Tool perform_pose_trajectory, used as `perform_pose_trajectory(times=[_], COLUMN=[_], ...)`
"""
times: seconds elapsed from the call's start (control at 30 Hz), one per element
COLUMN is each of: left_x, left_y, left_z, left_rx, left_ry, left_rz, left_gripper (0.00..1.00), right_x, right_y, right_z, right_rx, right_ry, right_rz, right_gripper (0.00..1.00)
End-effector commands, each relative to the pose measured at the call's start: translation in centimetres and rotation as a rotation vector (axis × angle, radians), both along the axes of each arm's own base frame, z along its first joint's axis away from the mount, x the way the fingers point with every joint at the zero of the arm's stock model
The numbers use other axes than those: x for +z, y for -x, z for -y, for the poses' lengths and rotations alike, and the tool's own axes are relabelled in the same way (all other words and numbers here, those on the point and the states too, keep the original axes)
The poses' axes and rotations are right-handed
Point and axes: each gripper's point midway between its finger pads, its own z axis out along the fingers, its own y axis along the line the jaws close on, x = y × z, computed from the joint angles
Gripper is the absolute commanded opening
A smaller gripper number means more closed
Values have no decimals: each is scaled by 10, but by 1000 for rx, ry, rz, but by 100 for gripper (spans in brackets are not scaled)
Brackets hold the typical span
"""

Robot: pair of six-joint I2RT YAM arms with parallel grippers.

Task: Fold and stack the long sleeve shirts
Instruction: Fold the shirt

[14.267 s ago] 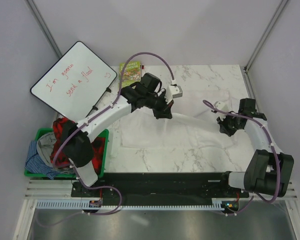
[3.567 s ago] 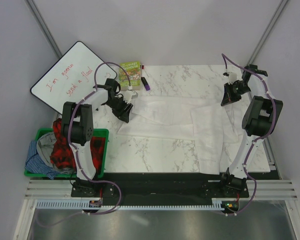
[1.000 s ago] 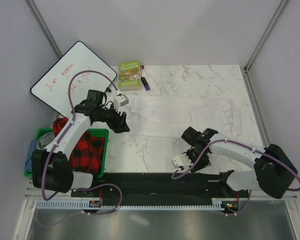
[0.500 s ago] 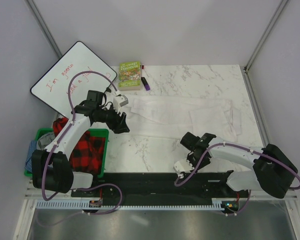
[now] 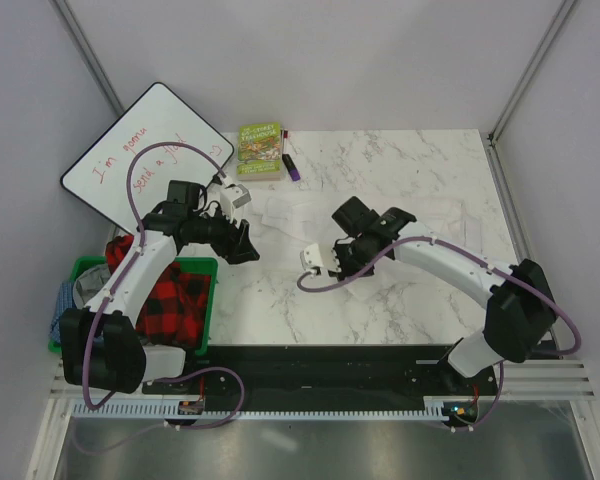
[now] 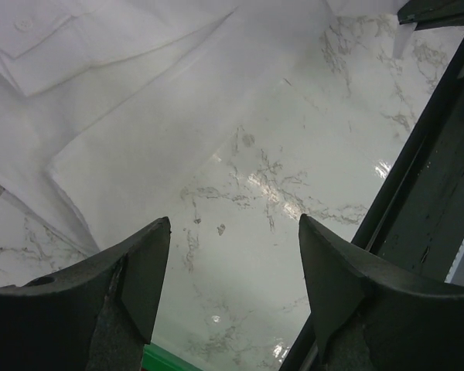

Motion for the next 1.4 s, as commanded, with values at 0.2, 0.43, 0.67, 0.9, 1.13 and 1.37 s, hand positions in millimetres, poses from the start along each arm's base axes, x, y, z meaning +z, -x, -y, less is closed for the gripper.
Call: perform_pose_trajectory(times=[0.2, 0.43, 0.67, 0.9, 1.13, 1.37], left_x=[20, 4, -3, -12, -18, -22], left_y=[-19, -20, -22, -24, -29, -60], left_z=[0, -3, -9, -16, -17, -5], left_rx=[148, 177, 197, 222, 235, 241], left_ry=[150, 156, 139, 110, 96, 85], left_rz=[-56, -129, -132, -143, -171, -215], left_gripper=[79, 79, 79, 79, 79, 73], right_x=[11, -3, -11, -11, 21, 60], right_y=[-107, -157, -192, -221, -222, -218], right_z=[-61, -85, -106, -122, -134, -57], right_rx=[-349, -468, -578, -708, -756, -844], right_ry=[-154, -176, -228, -317, -463, -480], right_rz=[-106, -88, -66, -33, -130, -158], right_gripper=[0, 0, 0, 1, 40, 62])
